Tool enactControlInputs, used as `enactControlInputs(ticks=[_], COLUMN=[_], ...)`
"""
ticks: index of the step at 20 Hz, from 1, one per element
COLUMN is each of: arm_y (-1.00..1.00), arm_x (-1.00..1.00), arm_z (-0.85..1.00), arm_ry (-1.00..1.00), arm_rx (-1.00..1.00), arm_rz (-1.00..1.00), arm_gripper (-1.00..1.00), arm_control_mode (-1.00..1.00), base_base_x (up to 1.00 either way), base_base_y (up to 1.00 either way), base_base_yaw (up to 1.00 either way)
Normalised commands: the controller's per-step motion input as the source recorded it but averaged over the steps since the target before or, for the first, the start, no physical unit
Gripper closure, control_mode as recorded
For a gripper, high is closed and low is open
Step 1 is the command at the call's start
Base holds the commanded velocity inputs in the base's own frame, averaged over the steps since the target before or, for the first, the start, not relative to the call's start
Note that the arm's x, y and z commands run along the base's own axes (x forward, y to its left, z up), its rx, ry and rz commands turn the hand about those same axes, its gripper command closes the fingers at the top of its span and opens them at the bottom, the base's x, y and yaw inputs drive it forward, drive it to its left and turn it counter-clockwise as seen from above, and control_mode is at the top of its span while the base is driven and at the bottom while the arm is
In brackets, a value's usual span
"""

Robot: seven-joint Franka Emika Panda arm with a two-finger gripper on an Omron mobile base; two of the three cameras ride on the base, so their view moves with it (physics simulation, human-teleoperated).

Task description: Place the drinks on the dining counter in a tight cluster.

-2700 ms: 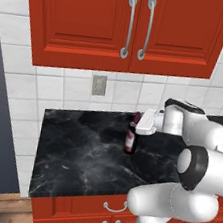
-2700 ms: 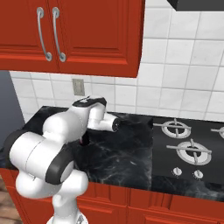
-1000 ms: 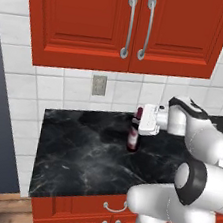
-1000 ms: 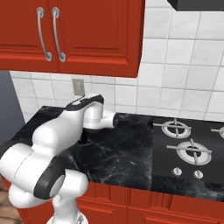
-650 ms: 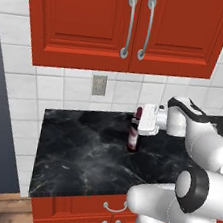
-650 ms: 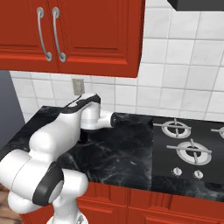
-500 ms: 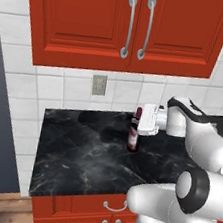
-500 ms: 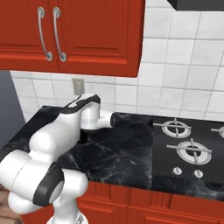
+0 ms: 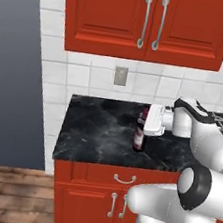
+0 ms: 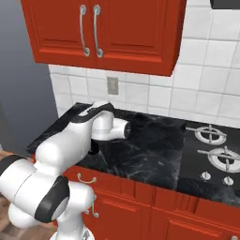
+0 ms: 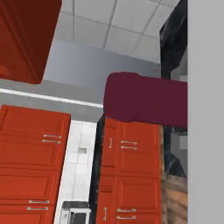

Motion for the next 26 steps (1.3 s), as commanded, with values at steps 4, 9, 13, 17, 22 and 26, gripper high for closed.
enactControlInputs(ticks=[4, 9, 13, 17, 22, 26], arm_y=[0.00, 0.00, 0.00, 0.00, 0.00, 0.00], arm_x=[0.00, 0.00, 0.00, 0.00, 0.00, 0.00], arm_z=[0.00, 0.00, 0.00, 0.00, 0.00, 0.00], arm_ry=[0.00, 0.00, 0.00, 0.00, 0.00, 0.00], arm_rx=[0.00, 0.00, 0.00, 0.00, 0.00, 0.00], arm_rz=[0.00, 0.00, 0.00, 0.00, 0.00, 0.00], arm_gripper=[1.00, 1.00, 1.00, 1.00, 1.00, 1.00], arm_control_mode=[1.00, 1.00, 1.00, 1.00, 1.00, 1.00], base_base_x=[-0.20, -0.13, -0.12, -0.11, -0.01, 0.00], base_base_y=[0.12, 0.06, 0.02, 0.03, 0.12, 0.13], base_base_yaw=[0.92, 1.00, 1.00, 1.00, 0.94, 0.92])
